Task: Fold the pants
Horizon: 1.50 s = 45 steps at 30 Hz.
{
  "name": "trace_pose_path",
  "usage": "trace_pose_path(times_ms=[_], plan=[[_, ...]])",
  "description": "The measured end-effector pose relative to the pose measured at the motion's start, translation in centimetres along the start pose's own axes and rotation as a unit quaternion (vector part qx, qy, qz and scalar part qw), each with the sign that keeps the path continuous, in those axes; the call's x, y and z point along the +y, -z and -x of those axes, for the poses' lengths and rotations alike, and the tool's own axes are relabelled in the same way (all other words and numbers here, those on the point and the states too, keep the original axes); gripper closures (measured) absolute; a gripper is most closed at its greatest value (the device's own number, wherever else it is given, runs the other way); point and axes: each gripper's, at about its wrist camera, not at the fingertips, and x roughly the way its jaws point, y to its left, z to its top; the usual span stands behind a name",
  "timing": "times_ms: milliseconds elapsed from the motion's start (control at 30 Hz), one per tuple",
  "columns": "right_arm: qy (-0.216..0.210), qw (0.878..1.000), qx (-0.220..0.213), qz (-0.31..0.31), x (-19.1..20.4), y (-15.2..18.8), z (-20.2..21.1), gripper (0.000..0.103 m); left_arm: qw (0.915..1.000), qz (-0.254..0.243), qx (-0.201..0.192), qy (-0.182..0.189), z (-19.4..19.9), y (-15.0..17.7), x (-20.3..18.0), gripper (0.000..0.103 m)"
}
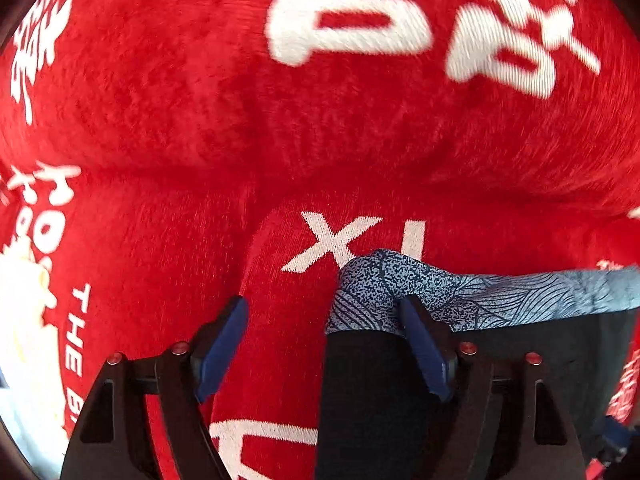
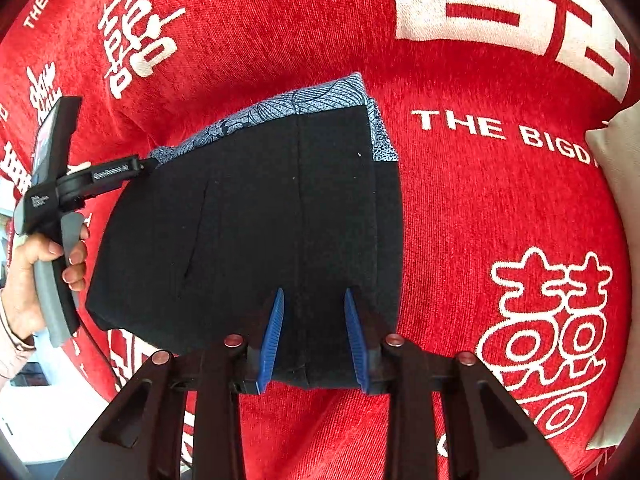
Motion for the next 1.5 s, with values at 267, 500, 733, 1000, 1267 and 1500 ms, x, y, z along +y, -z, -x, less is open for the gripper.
trace_pose_path(times_ms=[267, 500, 733, 1000, 1267, 1500], plan=[[0.003, 1.000, -0.017, 0.006, 0.3, 1.2, 0.0, 0.069, 0.9993, -0.031, -0.021, 0.005, 6.5, 3.2, 1.1, 0.023], [0.013, 1.000, -0.024, 0.006, 0.7, 1.9, 0.3, 0.068, 0.9971, -0.065, 0.023, 0.032, 6.9, 8.1, -0.5, 0.023], [0.026, 0.999, -0.022, 0.016, 1.1, 2.0, 0.6, 0.062, 0.9981, -0.031, 0.031, 0.043, 4.1, 9.3, 0.6, 0.009], [0.033, 0.999, -0.009, -0.013, 0.6, 1.6, 0.7, 0.054, 0.9977, -0.021, 0.038, 0.053, 3.7, 9.2, 0.9, 0.008], [0.048, 0.999, 0.000, -0.020, 0.6, 1.5, 0.4, 0.046, 0.9978, -0.006, 0.043, 0.051, 3.7, 9.2, 1.4, 0.001], [0.047, 0.998, 0.000, -0.032, 0.1, 1.3, 0.3, 0.041, 0.9983, -0.019, 0.037, 0.041, 4.1, 9.3, 1.1, 0.001]])
